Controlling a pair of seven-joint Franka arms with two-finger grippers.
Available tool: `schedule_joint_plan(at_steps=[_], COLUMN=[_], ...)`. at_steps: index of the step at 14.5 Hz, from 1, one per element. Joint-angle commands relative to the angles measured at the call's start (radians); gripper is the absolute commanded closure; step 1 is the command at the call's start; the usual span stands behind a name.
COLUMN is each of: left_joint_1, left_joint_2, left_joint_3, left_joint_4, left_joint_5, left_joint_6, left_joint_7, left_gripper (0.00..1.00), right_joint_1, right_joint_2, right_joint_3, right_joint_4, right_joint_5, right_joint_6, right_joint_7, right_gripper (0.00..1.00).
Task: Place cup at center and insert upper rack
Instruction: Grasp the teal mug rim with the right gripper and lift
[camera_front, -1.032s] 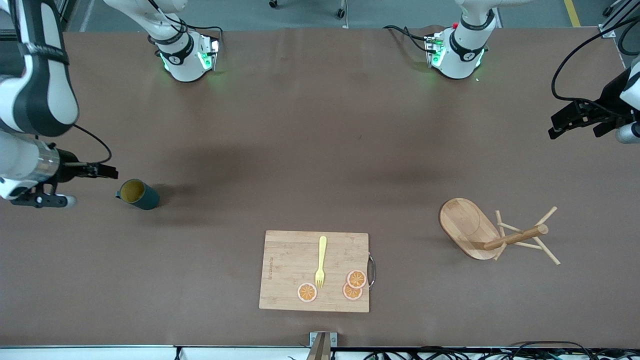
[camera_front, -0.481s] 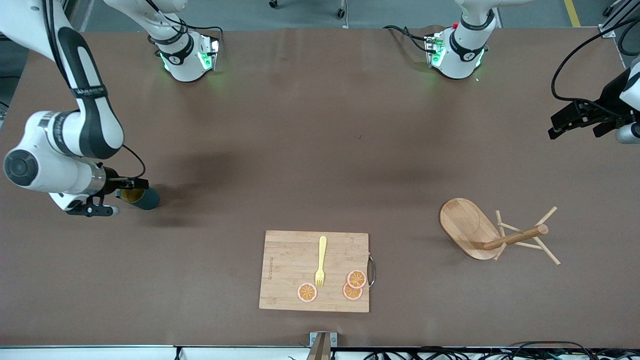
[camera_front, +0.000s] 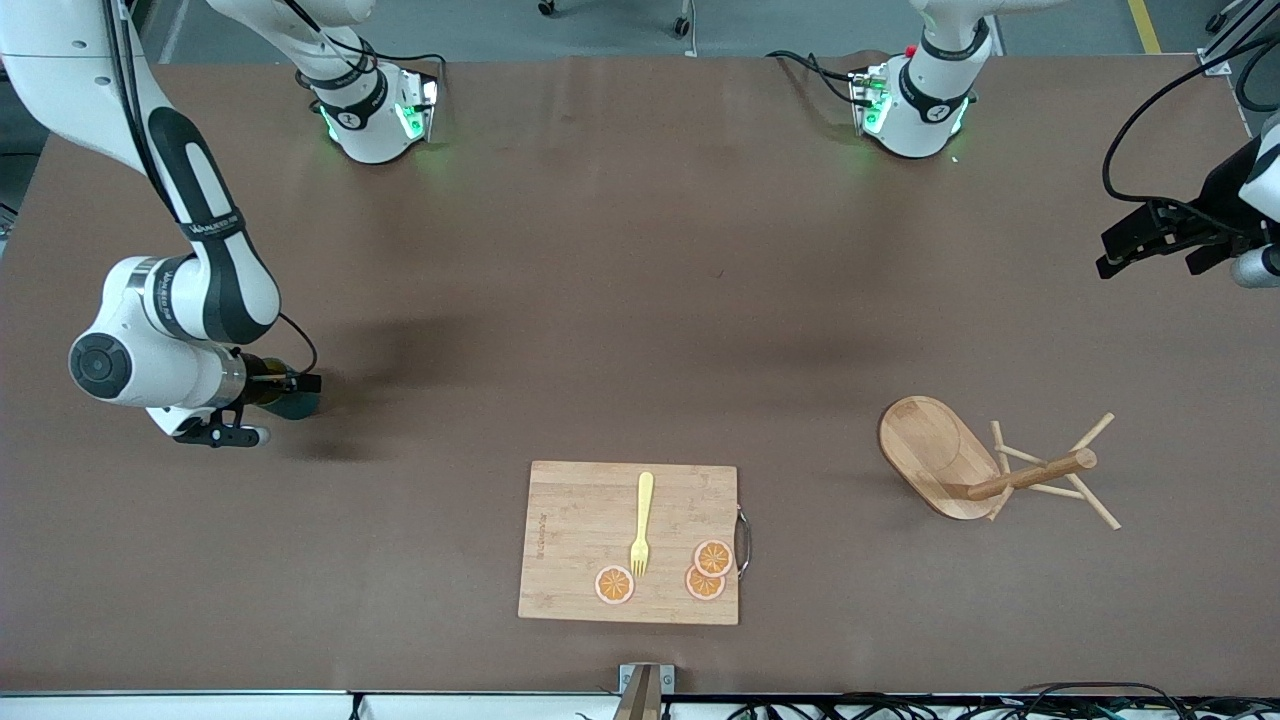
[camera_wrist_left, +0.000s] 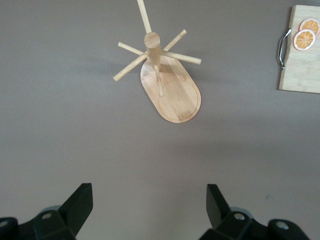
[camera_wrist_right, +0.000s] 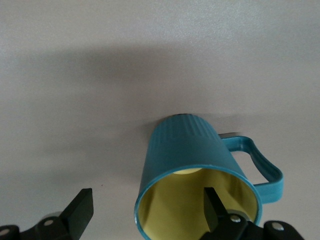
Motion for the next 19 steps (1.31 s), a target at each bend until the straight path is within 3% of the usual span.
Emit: schedule_joint_plan(at_steps=[1,3,4,9,13,19], left_joint_1=[-0.001,-0.001,-0.001,-0.003,-0.001,-0.001], left_joint_2=[0.001,0.001,0.001,0.002,0.002,0.004], left_joint_3=[-0.005,-0.005,-0.005,-0.005,-0.005,-0.005], left_joint_4=[0.013,0.015,0.015,0.015,0.017,0.02], left_joint_5=[0.02,0.02,0.02,0.02,0.019,0.019], left_joint_6=[-0.016,-0.016,-0.016,-0.016,-0.013,-0.01], left_joint_7=[0.006,0.007,0.007,-0.005,0.006,0.006], left_gripper=[0.0,0.0,0.0,0.0,0.0,0.0], right_joint_1=[0.003,0.006,0.006,0.015,0.091,0.34], right_joint_2=[-0.007,-0.007,-0.007,-0.004,-0.004,-0.012], right_joint_3=[0.003,0.005,0.006,0.008,0.009,0.011], right_joint_4=[-0.003,-0.003,-0.003,0.021,0.168,0.271], right_joint_5=[-0.013,-0.013,-0.013,-0.013,-0.012,0.005], right_joint_6=[-0.018,-0.055,-0.058,-0.112,-0.319,-0.379], right_joint_7=[0.024,0.024,0.024,0.013,0.021,0.126], right_gripper=[0.6,0.9,0.96,0.99,0.99,0.99])
